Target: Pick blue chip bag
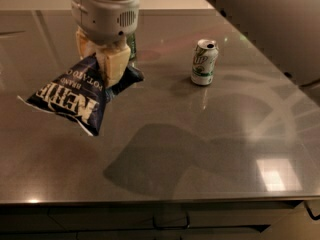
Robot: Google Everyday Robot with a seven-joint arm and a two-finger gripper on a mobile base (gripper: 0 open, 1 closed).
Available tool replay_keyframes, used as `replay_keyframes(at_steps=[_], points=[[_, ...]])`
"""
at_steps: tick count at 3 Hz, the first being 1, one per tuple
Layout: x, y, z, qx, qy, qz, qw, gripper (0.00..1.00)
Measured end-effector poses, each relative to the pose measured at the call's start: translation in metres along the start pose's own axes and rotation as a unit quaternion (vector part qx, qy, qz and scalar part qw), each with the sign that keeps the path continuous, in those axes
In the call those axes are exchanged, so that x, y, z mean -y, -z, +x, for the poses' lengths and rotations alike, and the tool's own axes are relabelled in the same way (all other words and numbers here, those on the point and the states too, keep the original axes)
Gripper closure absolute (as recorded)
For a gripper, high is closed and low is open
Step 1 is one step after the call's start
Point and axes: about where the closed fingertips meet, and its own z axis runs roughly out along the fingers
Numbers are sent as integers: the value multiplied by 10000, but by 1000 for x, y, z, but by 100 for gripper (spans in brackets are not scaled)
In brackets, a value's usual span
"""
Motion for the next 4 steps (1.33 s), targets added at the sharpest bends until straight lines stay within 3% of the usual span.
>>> replay_keyframes(at_steps=[2, 4], points=[[22, 60, -9, -53, -25, 698, 9975, 100], [39, 68, -15, -29, 6, 1104, 9939, 100]])
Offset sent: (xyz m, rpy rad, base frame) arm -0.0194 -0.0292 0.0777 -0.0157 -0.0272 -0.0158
